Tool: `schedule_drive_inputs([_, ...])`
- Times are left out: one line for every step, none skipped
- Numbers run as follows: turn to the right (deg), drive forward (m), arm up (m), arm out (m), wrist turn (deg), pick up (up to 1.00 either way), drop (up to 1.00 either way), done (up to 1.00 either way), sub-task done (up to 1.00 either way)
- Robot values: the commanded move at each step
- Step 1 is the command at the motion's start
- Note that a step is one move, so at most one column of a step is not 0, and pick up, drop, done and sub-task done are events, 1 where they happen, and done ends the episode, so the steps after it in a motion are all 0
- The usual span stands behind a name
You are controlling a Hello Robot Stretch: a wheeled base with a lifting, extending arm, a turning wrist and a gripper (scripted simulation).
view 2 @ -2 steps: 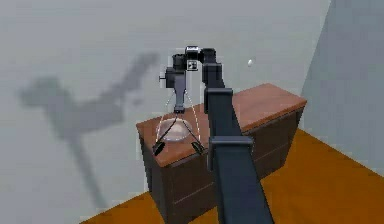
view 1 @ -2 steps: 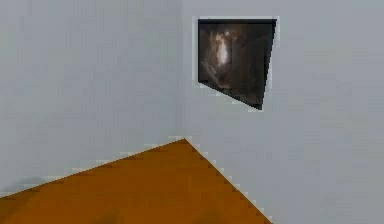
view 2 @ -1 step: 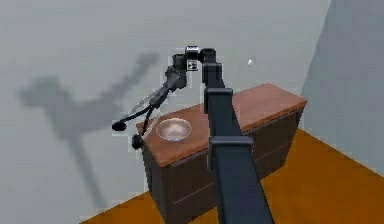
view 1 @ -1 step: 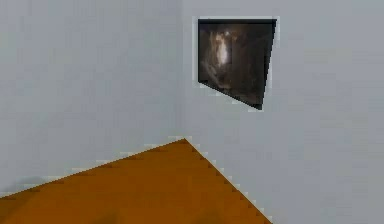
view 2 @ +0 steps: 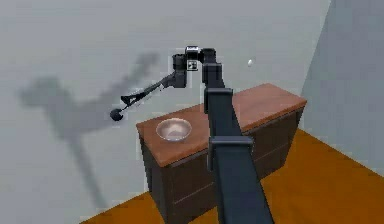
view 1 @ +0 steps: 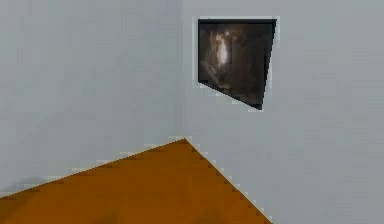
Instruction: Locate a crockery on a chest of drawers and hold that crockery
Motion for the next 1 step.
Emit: schedule_drive_inputs([0.0, 0.0, 0.0, 0.0, 45.0, 0.0, 0.0, 0.0, 0.0])
